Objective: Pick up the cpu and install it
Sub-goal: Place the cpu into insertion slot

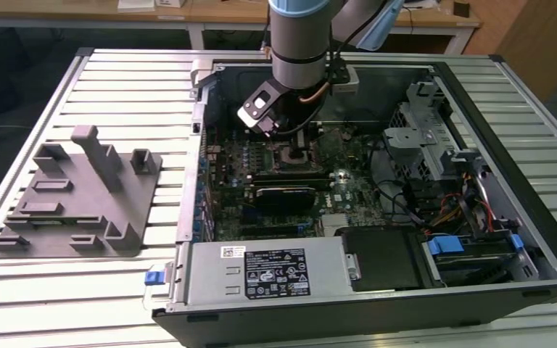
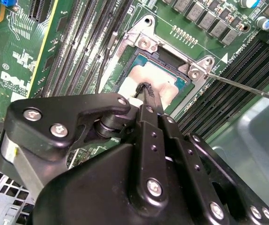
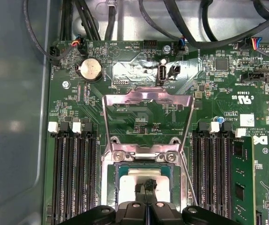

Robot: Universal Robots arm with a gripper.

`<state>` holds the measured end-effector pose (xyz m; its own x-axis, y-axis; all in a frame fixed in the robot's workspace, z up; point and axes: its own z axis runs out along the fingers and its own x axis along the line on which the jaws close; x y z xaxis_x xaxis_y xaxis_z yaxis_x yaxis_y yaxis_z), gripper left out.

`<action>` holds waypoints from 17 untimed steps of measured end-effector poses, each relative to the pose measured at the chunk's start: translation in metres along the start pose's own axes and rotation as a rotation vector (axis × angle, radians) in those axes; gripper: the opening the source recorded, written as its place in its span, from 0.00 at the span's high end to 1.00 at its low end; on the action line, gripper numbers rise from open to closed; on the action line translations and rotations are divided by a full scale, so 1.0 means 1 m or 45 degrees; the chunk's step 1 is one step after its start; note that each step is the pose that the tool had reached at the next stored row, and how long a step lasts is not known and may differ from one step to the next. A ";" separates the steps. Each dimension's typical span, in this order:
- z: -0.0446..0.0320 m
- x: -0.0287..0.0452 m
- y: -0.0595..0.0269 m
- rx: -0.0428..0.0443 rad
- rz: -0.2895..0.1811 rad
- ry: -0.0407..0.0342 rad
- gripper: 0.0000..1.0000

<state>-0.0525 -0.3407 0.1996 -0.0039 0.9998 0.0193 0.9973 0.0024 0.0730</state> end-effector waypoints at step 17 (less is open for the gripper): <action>-0.0032 0.0001 0.0003 0.000 0.000 0.0004 0.89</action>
<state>-0.0524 -0.3407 0.2029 -0.0038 0.9998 0.0196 0.9973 0.0024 0.0732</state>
